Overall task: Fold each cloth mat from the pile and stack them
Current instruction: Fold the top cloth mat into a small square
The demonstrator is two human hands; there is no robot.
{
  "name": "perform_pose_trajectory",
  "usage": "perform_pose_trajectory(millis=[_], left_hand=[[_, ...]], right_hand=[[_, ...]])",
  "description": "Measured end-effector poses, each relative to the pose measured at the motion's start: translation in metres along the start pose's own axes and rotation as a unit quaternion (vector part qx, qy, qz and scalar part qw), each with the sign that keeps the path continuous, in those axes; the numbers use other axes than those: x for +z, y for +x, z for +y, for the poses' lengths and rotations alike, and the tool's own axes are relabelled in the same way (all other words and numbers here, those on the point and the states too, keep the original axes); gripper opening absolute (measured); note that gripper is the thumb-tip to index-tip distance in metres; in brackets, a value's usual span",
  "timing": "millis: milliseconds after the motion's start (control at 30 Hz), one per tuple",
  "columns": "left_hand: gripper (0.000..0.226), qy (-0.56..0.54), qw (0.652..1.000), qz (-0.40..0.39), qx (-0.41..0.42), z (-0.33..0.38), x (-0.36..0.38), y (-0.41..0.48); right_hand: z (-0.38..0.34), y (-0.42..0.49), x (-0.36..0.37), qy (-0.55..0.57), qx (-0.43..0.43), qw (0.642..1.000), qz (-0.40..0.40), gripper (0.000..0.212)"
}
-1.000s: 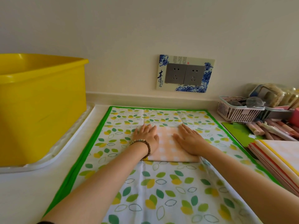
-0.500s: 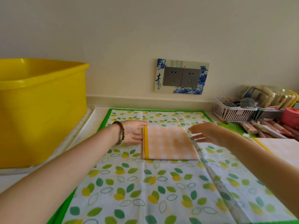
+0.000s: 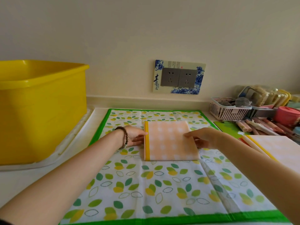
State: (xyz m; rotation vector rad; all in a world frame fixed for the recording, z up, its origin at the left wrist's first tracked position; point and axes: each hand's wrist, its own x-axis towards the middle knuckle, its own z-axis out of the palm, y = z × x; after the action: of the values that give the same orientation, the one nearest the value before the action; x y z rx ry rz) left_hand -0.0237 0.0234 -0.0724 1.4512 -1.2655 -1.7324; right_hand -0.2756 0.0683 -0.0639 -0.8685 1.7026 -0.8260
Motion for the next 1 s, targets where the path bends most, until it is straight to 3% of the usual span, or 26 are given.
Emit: perform_pose_trajectory(millis=[200,433,733,1000], left_hand=[[0.038,-0.011,0.994,-0.024,0.102,0.001,0.02,-0.005],[0.035,-0.058,0.985,-0.07,0.147,0.015,0.061,-0.016],[0.035,-0.097,0.976,-0.117,0.159,0.03,0.138,-0.025],[0.031,-0.108,0.968,-0.17,0.147,0.04,0.22,-0.027]], right_hand=[[0.009,-0.012,-0.022,0.074,-0.029,0.996,-0.032,0.037],[0.008,-0.035,-0.066,0.104,-0.101,0.989,0.018,0.027],[0.006,-0.074,-0.149,0.047,-0.134,0.988,0.057,0.029],[0.01,-0.089,-0.227,-0.025,-0.097,0.985,0.138,0.044]])
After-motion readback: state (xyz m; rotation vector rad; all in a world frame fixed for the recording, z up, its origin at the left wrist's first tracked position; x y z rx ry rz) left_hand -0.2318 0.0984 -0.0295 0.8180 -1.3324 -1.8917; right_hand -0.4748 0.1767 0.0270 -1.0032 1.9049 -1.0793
